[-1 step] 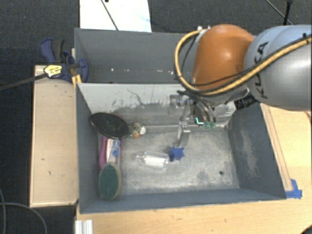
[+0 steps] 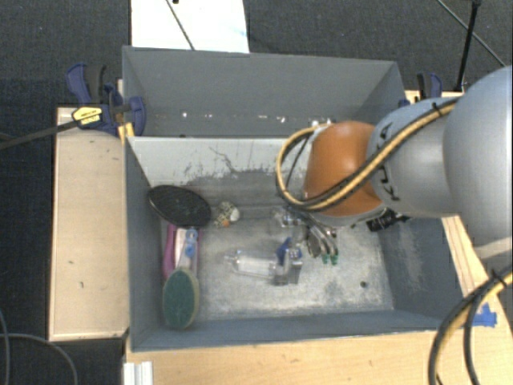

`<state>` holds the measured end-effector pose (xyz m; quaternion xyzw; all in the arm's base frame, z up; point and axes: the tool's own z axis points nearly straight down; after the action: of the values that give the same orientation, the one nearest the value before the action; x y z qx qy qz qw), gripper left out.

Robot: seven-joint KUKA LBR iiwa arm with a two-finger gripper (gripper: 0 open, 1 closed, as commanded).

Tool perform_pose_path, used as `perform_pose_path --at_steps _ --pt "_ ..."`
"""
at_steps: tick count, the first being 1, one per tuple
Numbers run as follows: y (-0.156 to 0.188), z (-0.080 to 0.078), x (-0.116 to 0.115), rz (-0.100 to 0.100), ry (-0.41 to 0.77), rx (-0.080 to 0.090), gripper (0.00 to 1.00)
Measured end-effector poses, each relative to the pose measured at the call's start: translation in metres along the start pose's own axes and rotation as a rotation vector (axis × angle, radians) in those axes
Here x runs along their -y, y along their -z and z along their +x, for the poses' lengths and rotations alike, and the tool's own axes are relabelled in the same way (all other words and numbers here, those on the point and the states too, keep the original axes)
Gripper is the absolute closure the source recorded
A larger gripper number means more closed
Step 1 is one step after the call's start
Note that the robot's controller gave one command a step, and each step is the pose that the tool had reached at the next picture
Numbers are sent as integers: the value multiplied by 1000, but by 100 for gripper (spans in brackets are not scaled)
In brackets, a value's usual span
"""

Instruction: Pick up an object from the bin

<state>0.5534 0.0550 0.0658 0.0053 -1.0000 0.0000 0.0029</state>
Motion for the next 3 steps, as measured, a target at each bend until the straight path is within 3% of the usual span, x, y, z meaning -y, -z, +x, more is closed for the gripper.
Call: perform_pose_path --at_steps 1,2,3 --pt "4 12 -1 1 281 5 0" --pt "5 12 -1 0 276 5 100" --pt "5 12 -1 0 273 5 0"
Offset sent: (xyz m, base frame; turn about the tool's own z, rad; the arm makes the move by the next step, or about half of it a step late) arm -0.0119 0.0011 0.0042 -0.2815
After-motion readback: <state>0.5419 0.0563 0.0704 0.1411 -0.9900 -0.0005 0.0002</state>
